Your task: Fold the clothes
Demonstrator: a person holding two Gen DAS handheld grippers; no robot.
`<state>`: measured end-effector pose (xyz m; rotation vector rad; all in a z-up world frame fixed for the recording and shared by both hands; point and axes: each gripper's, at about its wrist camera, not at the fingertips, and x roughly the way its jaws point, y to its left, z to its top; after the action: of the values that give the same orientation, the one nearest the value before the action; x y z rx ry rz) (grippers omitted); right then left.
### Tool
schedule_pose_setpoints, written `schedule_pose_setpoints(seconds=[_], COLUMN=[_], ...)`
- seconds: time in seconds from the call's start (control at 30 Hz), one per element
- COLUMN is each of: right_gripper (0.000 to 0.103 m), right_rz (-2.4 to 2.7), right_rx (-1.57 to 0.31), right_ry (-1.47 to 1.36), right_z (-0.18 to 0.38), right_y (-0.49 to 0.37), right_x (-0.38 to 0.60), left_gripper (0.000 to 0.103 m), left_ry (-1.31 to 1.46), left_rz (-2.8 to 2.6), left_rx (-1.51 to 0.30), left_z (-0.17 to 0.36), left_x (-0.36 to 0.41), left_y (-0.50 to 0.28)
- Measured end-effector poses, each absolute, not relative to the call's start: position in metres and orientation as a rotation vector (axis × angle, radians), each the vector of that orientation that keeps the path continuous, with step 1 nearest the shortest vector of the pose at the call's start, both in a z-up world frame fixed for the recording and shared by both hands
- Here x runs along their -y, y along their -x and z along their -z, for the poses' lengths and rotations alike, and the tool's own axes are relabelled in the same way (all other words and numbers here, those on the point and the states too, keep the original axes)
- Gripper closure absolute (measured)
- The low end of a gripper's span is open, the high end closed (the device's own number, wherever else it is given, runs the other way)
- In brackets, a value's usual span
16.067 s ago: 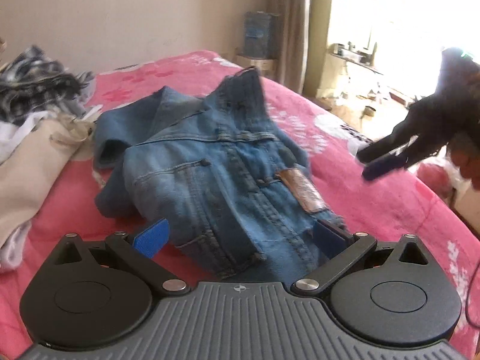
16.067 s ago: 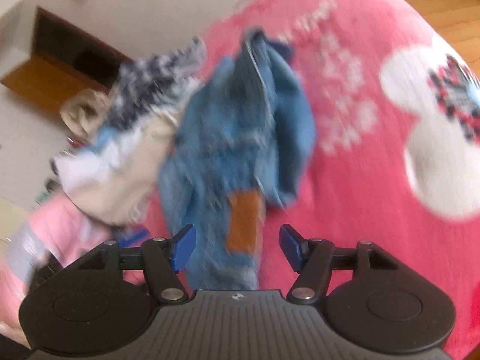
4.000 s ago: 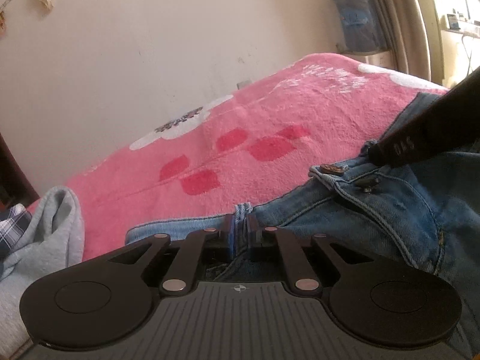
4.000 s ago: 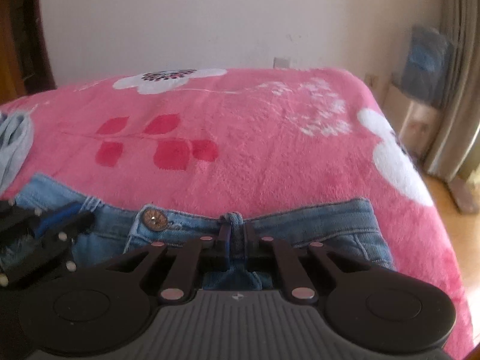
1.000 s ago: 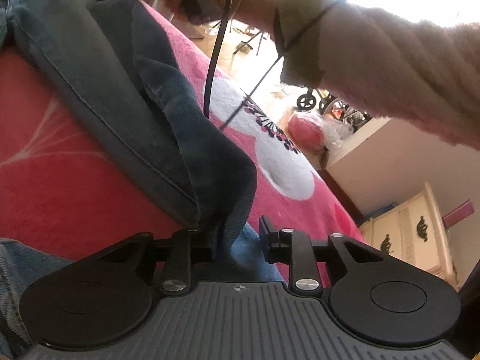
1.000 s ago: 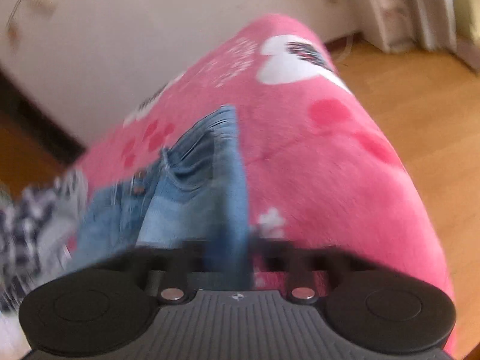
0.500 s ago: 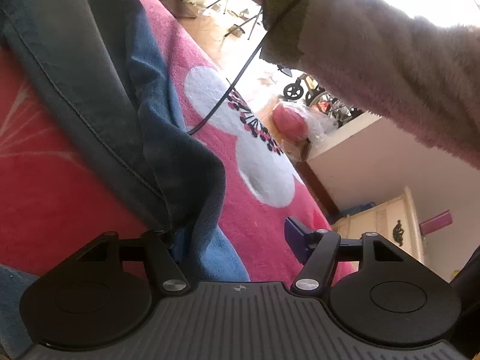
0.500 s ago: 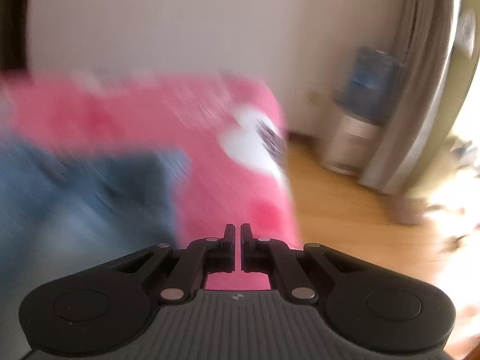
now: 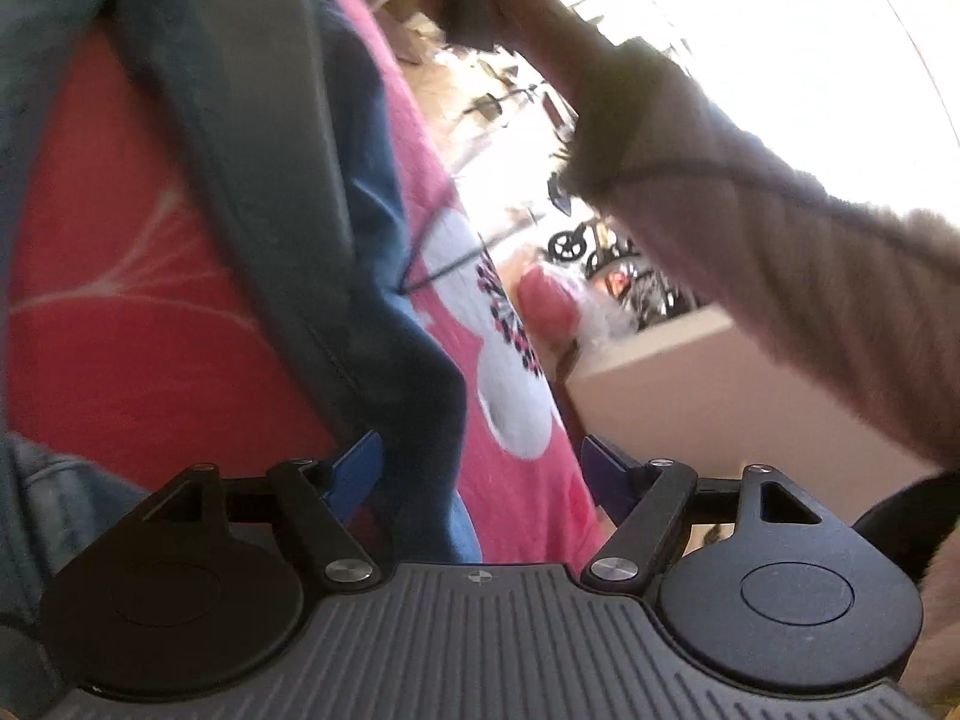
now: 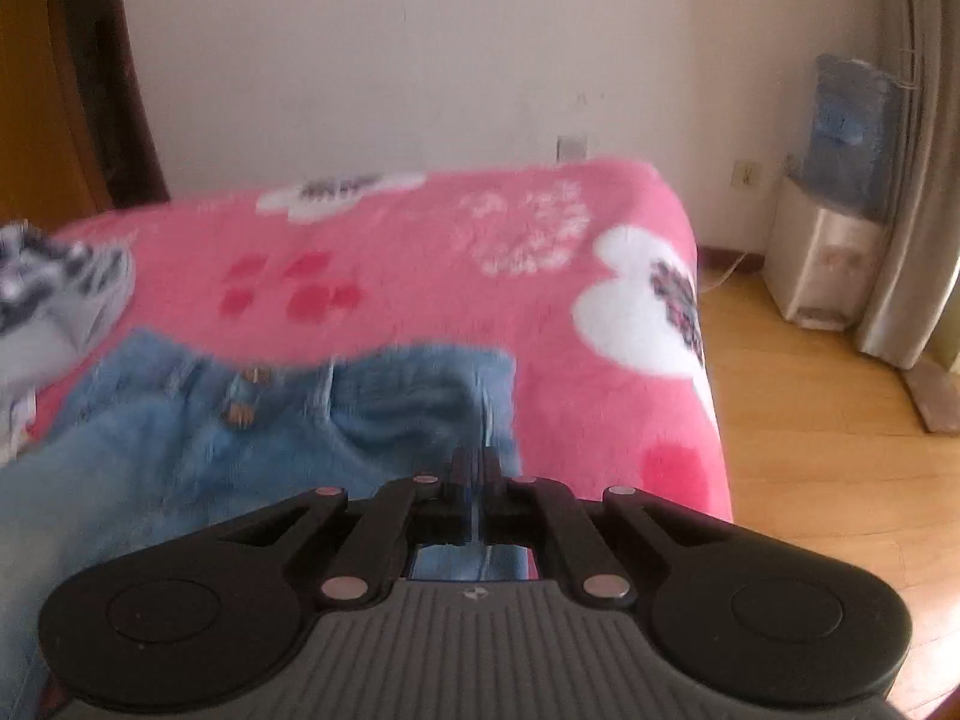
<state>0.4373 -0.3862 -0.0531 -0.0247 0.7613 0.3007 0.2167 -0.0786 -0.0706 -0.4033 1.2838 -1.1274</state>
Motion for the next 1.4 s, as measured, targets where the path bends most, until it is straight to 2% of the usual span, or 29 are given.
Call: schedule_pose_setpoints(seconds=[0.17, 0.33, 0.4, 0.47, 0.5, 0.63, 0.7, 0.9, 0.93, 0.97, 1.0, 1.03, 1.07, 1.13, 1.3, 1.4], right_gripper=[0.1, 0.097, 0.086, 0.067, 0.063, 0.034, 0.029, 0.029, 0.035, 0.049, 0.052, 0.06, 0.077, 0.086, 0.088, 0.087], right_rz=[-0.342, -0.403, -0.453, -0.521, -0.574, -0.822, -0.902, -0.861, -0.85, -0.845, -0.852, -0.866, -0.887, -0.95, -1.094, -1.237], right_rx=[-0.793, -0.877, -0.904, -0.918, -0.916, -0.939, -0.984, -1.087, -1.1, -1.12, -1.13, -1.11, -1.106, -1.141, -1.224, -1.339], right_ry=[-0.249, -0.278, -0.282, -0.268, -0.253, -0.247, -0.216, 0.086, 0.13, 0.157, 0.166, 0.185, 0.182, 0.114, 0.017, 0.062], right_z=[0.046, 0.029, 0.021, 0.012, 0.008, 0.009, 0.02, 0.072, 0.083, 0.092, 0.097, 0.096, 0.093, 0.085, 0.072, 0.071], right_y=[-0.376, -0.271, -0.234, -0.203, -0.191, -0.163, -0.154, -0.134, -0.129, -0.124, -0.12, -0.113, -0.108, -0.102, -0.071, -0.041], right_x=[0.436, 0.462, 0.457, 0.443, 0.431, 0.366, 0.327, 0.228, 0.221, 0.215, 0.214, 0.214, 0.217, 0.232, 0.269, 0.275], left_gripper=[0.029, 0.023, 0.021, 0.021, 0.021, 0.021, 0.021, 0.022, 0.023, 0.023, 0.023, 0.023, 0.023, 0.023, 0.023, 0.023], left_ry=[0.352, 0.15, 0.054, -0.034, -0.064, -0.151, -0.174, -0.297, -0.322, -0.337, -0.35, -0.357, -0.355, -0.349, -0.332, -0.323], left_rz=[1.131, 1.23, 1.271, 1.294, 1.286, 1.243, 1.211, 1.052, 1.029, 1.026, 1.025, 1.025, 1.03, 1.041, 1.079, 1.096], left_rx=[-1.297, -1.37, -1.398, -1.422, -1.426, -1.408, -1.368, -1.255, -1.231, -1.212, -1.193, -1.176, -1.169, -1.157, -1.158, -1.166], left_z=[0.066, 0.064, 0.063, 0.063, 0.064, 0.064, 0.063, 0.068, 0.069, 0.068, 0.067, 0.065, 0.066, 0.071, 0.077, 0.081], left_x=[0.068, 0.058, 0.055, 0.052, 0.05, 0.043, 0.035, 0.012, 0.008, 0.003, -0.003, -0.007, -0.008, -0.008, -0.015, -0.009], left_y=[-0.212, -0.189, -0.179, -0.168, -0.163, -0.141, -0.131, -0.104, -0.101, -0.1, -0.099, -0.097, -0.098, -0.102, -0.101, -0.101])
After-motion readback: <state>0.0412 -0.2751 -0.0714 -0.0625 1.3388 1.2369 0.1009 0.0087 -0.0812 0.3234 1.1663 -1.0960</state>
